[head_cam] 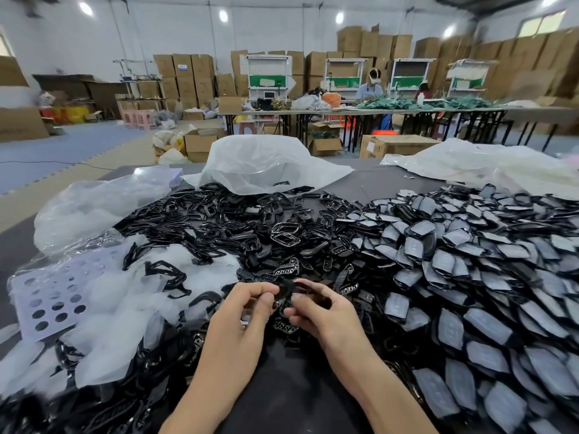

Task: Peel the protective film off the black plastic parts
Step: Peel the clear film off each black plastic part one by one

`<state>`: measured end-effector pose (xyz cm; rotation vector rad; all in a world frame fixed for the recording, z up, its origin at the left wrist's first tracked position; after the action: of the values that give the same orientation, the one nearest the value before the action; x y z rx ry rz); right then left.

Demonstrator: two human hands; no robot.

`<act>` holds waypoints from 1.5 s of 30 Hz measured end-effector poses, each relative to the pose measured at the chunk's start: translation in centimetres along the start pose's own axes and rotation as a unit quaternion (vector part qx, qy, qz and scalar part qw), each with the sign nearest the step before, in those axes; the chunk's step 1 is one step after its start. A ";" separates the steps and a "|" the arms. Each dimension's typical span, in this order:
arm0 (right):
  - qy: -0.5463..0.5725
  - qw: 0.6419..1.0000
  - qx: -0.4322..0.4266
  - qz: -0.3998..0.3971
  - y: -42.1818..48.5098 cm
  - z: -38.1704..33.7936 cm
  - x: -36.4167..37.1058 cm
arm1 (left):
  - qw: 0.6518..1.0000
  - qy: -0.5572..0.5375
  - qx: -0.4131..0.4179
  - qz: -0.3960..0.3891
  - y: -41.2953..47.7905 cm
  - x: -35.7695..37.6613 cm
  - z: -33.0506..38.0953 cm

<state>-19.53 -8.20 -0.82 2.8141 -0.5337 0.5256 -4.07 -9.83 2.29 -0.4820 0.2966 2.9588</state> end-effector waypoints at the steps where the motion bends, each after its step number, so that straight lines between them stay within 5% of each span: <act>1: -0.025 1.000 -0.008 -0.013 0.0 0.1 0.0 | 1.000 -0.014 -0.013 -0.010 0.1 0.1 -0.2; 17: -0.079 0.990 -0.072 -0.092 -0.6 -1.2 0.7 | 0.994 -0.096 -0.050 -0.016 0.8 0.2 -1.2; 33: -0.005 0.995 -0.056 -0.082 -0.8 -1.3 0.7 | 0.979 -0.154 -0.118 -0.058 1.1 0.6 -1.7; 45: -0.160 0.979 -0.102 -0.074 -0.7 0.0 0.8 | 0.991 0.102 0.053 0.063 0.8 0.2 -1.3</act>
<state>-18.59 -7.80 -0.64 2.7221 -0.4046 -0.0152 -4.00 -10.85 1.11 -0.7817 0.5220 2.9967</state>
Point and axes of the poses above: each hand's wrist, its own y-axis towards the middle knuckle, its own x-axis out of the palm, z = x × y, the point moved 3 cm from there along y, towards the middle knuckle, and after that the axes turned 14 degrees about -x, right-handed, at the moved point
